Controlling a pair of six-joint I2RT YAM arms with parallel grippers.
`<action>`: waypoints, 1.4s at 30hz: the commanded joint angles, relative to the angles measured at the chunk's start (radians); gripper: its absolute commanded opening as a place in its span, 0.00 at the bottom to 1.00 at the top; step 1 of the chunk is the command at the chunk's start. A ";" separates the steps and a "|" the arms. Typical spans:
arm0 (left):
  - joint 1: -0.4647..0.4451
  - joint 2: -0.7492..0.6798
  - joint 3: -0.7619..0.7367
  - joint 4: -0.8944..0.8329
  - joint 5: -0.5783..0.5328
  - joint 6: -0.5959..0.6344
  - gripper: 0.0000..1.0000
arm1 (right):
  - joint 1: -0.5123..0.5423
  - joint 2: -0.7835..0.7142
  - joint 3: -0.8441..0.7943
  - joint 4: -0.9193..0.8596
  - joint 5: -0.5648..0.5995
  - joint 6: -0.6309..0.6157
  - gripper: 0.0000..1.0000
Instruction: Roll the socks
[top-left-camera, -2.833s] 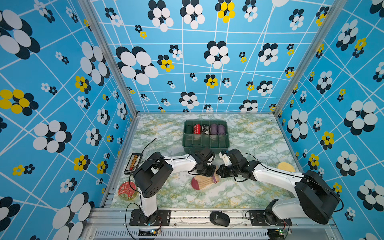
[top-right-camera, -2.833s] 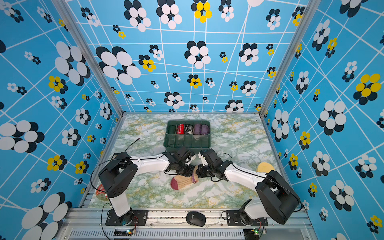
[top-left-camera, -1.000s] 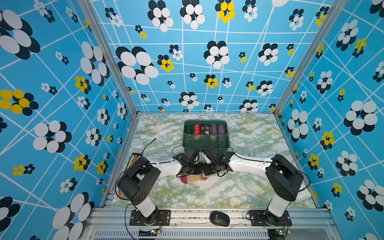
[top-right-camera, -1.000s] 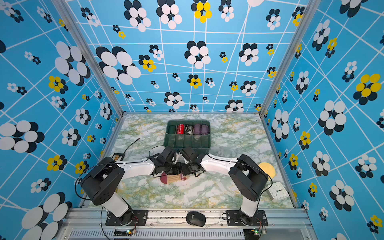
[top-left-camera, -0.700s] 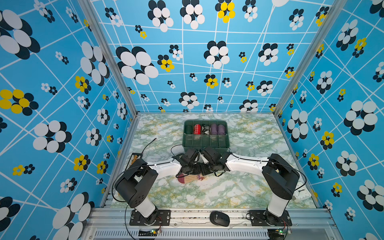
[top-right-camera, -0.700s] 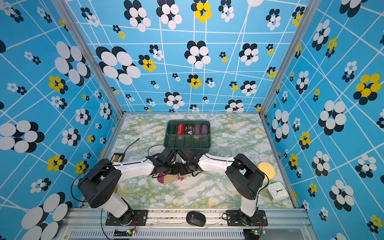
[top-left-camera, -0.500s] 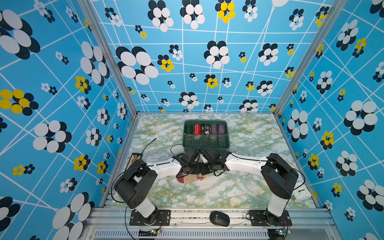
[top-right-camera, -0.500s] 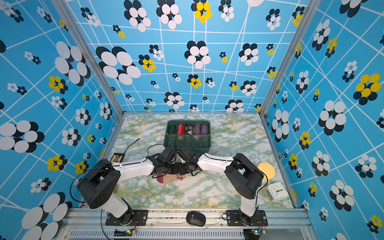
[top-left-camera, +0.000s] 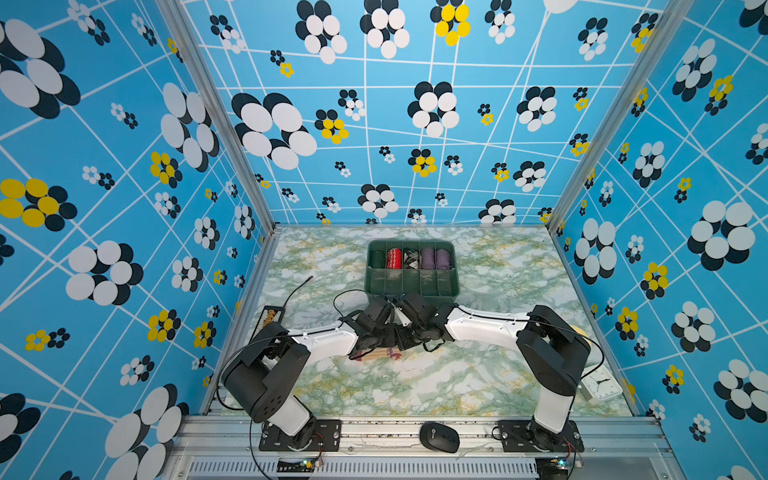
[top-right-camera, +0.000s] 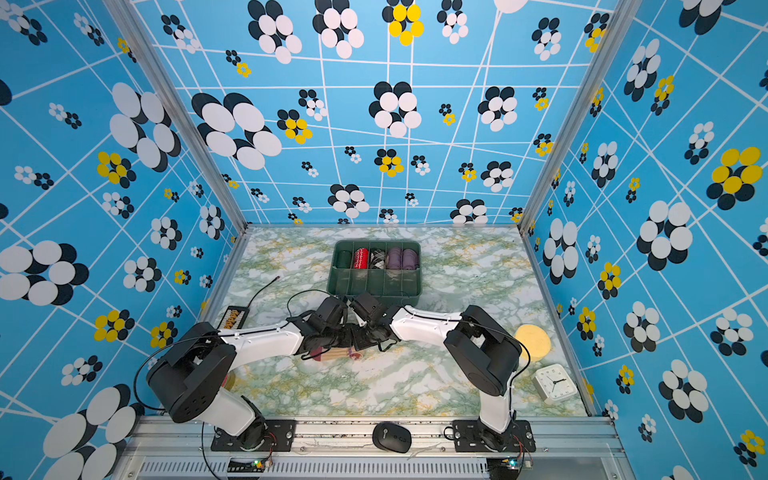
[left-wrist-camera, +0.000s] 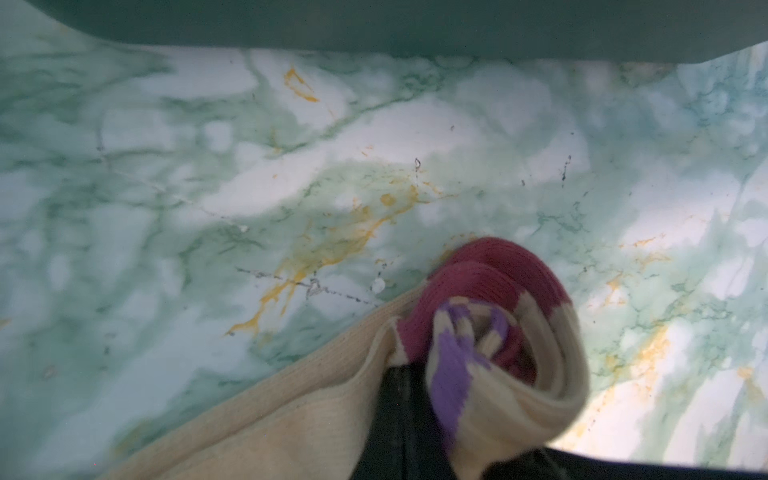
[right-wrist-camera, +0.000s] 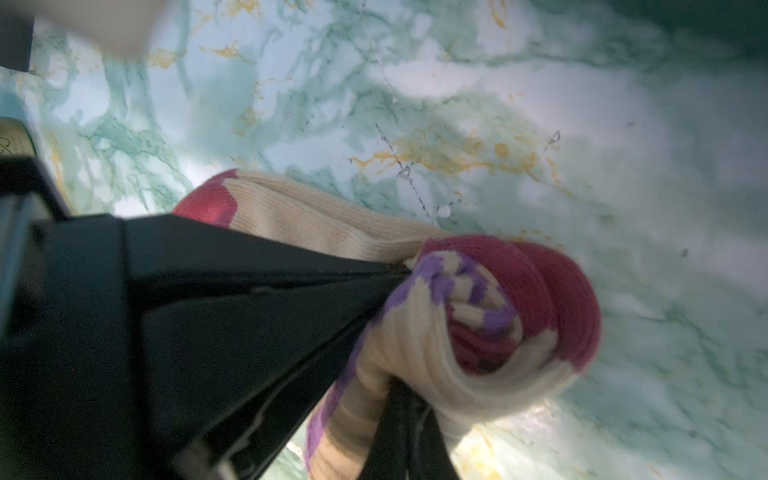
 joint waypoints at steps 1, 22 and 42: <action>0.044 0.022 -0.066 -0.014 -0.038 -0.032 0.13 | 0.035 0.099 -0.053 -0.159 -0.028 -0.021 0.06; 0.086 -0.016 -0.107 -0.031 -0.097 -0.028 0.00 | 0.041 0.128 -0.024 -0.179 -0.032 -0.032 0.06; 0.143 -0.130 -0.194 0.082 -0.126 -0.081 0.00 | 0.047 0.150 0.004 -0.203 -0.034 -0.044 0.06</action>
